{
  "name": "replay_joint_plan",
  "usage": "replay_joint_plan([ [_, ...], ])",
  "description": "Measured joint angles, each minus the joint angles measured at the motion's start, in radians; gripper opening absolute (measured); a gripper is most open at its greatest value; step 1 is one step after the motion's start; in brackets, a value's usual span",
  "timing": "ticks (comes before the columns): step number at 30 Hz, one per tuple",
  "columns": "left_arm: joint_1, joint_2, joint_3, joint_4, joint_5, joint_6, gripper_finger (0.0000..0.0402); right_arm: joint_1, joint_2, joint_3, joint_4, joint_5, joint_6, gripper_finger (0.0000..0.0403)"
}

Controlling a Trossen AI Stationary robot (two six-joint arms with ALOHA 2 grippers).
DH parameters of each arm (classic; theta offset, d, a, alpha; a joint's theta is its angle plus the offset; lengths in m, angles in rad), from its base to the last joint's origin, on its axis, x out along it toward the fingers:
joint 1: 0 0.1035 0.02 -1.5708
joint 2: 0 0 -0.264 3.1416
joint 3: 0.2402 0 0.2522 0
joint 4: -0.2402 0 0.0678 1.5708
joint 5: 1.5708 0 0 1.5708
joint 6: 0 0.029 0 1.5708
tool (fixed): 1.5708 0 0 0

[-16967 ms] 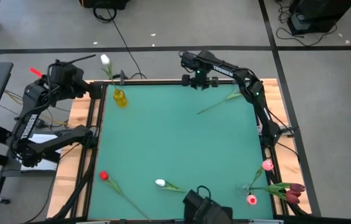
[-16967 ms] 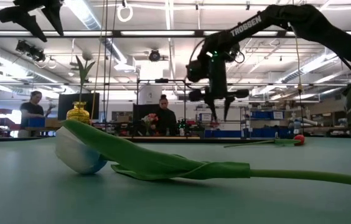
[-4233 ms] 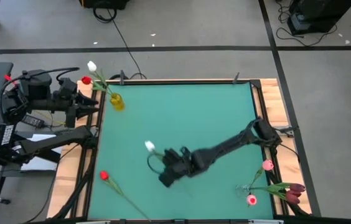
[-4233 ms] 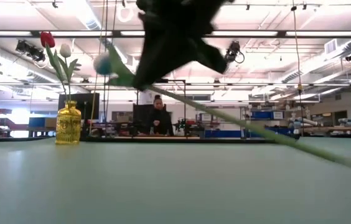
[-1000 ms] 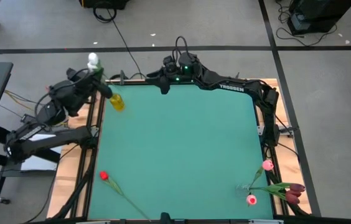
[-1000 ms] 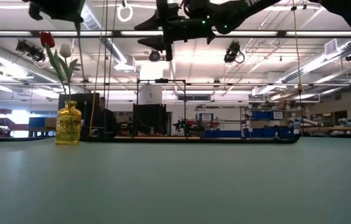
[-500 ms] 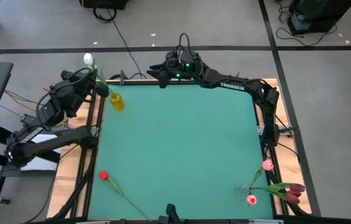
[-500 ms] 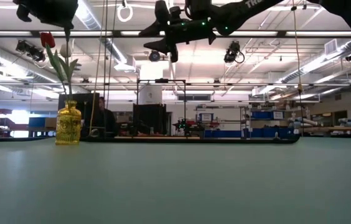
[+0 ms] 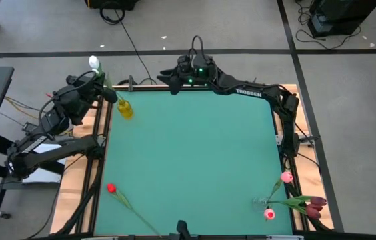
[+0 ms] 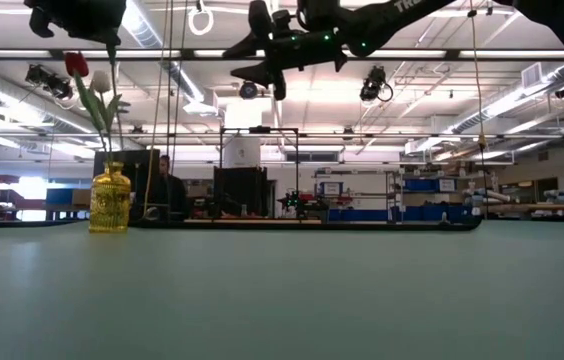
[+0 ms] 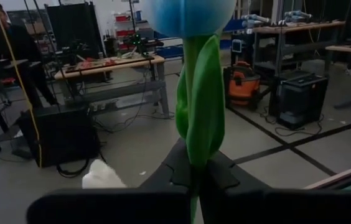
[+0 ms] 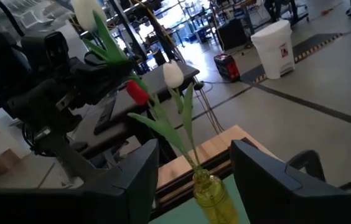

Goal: Sort flowers into vase by color
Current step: Put the white tulip in the yellow vase

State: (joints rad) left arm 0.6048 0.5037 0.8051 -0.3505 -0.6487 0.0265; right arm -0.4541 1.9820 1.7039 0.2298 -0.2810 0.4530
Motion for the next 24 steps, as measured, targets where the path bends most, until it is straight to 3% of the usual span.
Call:
replay_joint_plan([
  [11,0.000,0.000,-0.001,-0.101,0.018,-0.032,0.0013,0.020,0.000,0.000,-0.009,0.000,0.000,0.0206],
  [24,0.000,0.001,0.002,-0.047,0.018,-0.028,0.0015,0.022,0.000,0.000,-0.008,0.004,0.015,0.0206],
])
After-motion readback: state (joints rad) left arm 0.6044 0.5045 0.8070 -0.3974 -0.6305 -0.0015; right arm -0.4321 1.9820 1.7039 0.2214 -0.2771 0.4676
